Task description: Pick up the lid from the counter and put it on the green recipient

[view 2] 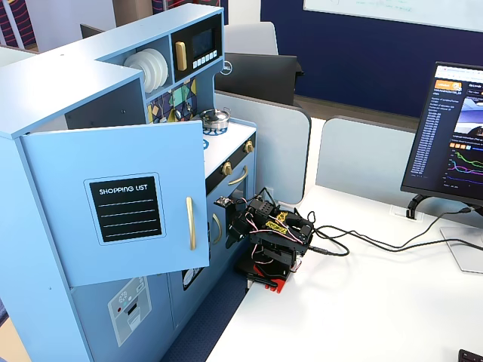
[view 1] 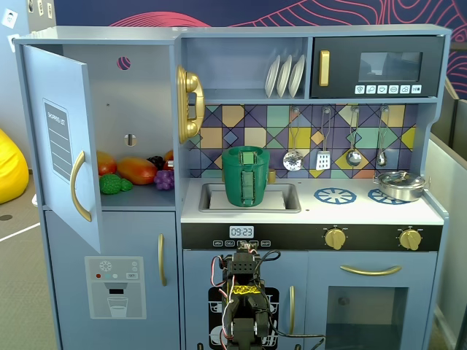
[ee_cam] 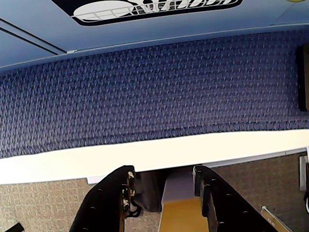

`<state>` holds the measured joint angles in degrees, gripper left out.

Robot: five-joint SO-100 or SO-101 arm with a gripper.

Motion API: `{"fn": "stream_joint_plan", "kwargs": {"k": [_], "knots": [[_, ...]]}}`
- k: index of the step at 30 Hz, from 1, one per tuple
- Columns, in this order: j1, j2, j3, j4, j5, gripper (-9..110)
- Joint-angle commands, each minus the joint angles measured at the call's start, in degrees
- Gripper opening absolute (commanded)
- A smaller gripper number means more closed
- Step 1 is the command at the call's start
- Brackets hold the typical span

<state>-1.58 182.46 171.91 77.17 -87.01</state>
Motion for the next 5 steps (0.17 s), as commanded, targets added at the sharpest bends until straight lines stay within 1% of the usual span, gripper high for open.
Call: {"fn": "stream_joint_plan", "kwargs": {"k": [1, 5], "knots": [[0.9, -0.4, -0.3, 10.6, 0.4, 7], [0.9, -0.4, -0.3, 10.6, 0.4, 7]]}}
